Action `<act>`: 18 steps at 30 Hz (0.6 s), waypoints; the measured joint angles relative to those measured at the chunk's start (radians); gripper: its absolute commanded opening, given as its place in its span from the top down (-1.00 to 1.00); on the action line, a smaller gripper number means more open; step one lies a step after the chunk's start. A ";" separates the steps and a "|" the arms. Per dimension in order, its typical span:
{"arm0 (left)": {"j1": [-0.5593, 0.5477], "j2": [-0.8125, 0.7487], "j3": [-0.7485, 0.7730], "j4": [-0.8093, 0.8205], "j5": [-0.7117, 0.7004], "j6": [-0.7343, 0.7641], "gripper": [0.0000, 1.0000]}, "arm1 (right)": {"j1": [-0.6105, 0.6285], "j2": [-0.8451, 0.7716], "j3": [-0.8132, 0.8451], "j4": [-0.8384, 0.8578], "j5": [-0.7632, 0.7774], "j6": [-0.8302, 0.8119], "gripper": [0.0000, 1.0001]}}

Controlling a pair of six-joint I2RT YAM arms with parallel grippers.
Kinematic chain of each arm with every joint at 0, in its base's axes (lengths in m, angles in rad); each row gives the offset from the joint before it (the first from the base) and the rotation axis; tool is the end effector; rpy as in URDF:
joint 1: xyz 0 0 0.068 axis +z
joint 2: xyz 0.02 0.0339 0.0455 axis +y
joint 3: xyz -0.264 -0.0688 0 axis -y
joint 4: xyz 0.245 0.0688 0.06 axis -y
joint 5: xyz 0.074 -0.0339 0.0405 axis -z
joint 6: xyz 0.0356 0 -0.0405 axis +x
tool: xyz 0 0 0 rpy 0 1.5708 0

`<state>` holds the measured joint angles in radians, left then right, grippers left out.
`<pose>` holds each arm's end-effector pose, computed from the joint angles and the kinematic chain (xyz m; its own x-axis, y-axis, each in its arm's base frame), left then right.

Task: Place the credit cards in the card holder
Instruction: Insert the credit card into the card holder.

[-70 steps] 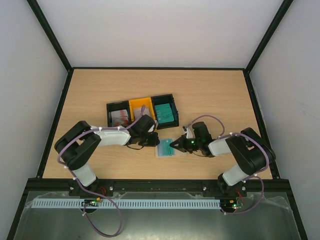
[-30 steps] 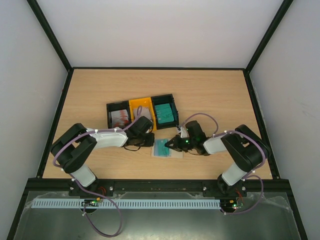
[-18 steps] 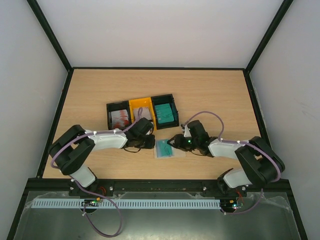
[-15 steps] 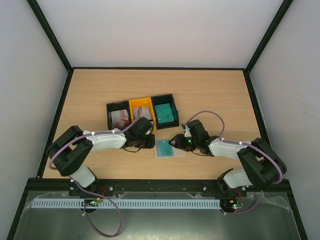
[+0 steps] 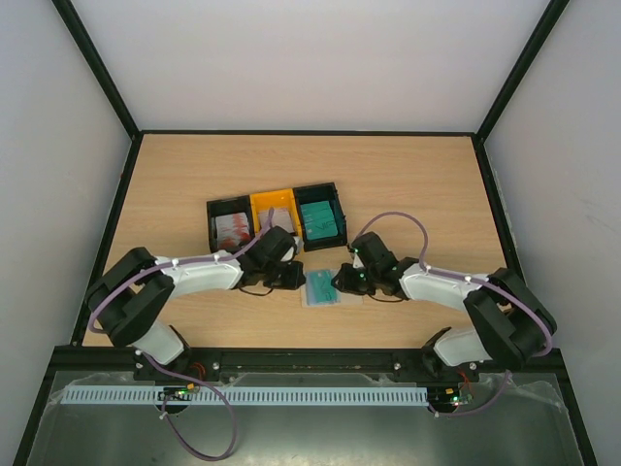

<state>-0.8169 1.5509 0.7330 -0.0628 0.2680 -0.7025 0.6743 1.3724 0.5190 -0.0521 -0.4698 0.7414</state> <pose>0.1951 -0.2215 0.1562 -0.9317 0.0820 -0.3539 0.2836 0.7732 -0.5672 0.1770 0.1621 0.1440 -0.9766 -0.0097 -0.2147 -0.1566 0.7167 0.6795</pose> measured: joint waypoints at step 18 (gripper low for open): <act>-0.025 0.074 0.000 0.004 0.019 0.000 0.95 | 0.009 0.068 0.005 0.021 -0.114 0.005 0.96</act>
<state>-0.8417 1.6249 0.7334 -0.0586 0.2874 -0.7021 0.6830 1.4403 0.5243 -0.0315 -0.5842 0.7464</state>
